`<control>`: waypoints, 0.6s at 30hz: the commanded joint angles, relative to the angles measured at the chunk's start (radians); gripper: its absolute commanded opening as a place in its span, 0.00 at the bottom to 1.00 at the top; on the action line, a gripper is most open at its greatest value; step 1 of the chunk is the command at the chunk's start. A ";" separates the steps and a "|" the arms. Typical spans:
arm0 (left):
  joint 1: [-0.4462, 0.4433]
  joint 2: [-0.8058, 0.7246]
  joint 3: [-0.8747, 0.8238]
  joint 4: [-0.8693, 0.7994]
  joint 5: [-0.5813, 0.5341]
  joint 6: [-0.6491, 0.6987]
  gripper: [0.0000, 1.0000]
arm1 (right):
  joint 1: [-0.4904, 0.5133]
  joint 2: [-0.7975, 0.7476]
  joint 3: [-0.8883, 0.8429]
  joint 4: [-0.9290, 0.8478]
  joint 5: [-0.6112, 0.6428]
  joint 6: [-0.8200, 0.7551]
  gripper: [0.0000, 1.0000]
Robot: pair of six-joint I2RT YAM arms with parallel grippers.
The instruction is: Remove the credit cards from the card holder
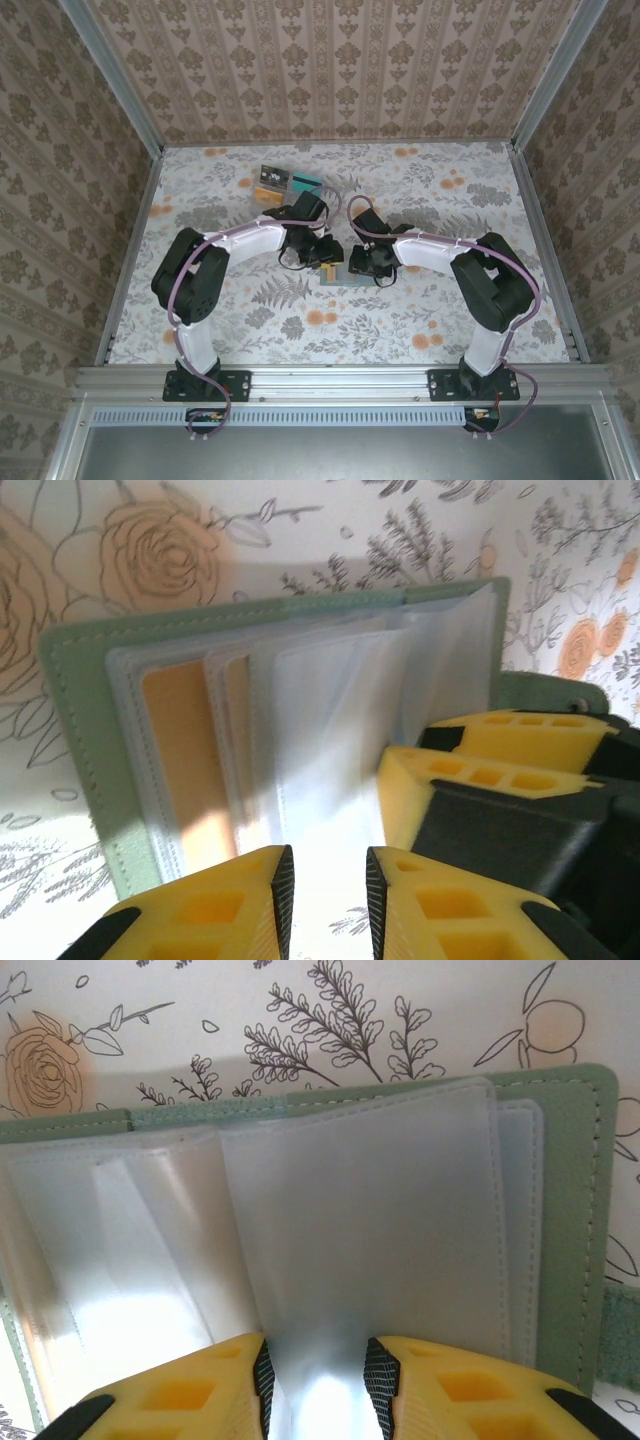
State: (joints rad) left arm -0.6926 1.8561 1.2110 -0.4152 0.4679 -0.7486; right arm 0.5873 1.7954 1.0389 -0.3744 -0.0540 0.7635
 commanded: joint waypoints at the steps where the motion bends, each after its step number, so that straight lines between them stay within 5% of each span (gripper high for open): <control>1: -0.007 0.006 -0.014 -0.012 0.025 -0.024 0.29 | -0.001 0.113 -0.069 -0.073 0.064 0.012 0.35; 18: -0.008 0.053 -0.004 0.007 0.028 -0.031 0.34 | -0.003 0.099 -0.078 -0.063 0.064 0.020 0.33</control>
State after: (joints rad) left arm -0.6945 1.8992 1.2045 -0.4004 0.5003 -0.7734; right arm 0.5873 1.7931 1.0340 -0.3721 -0.0463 0.7666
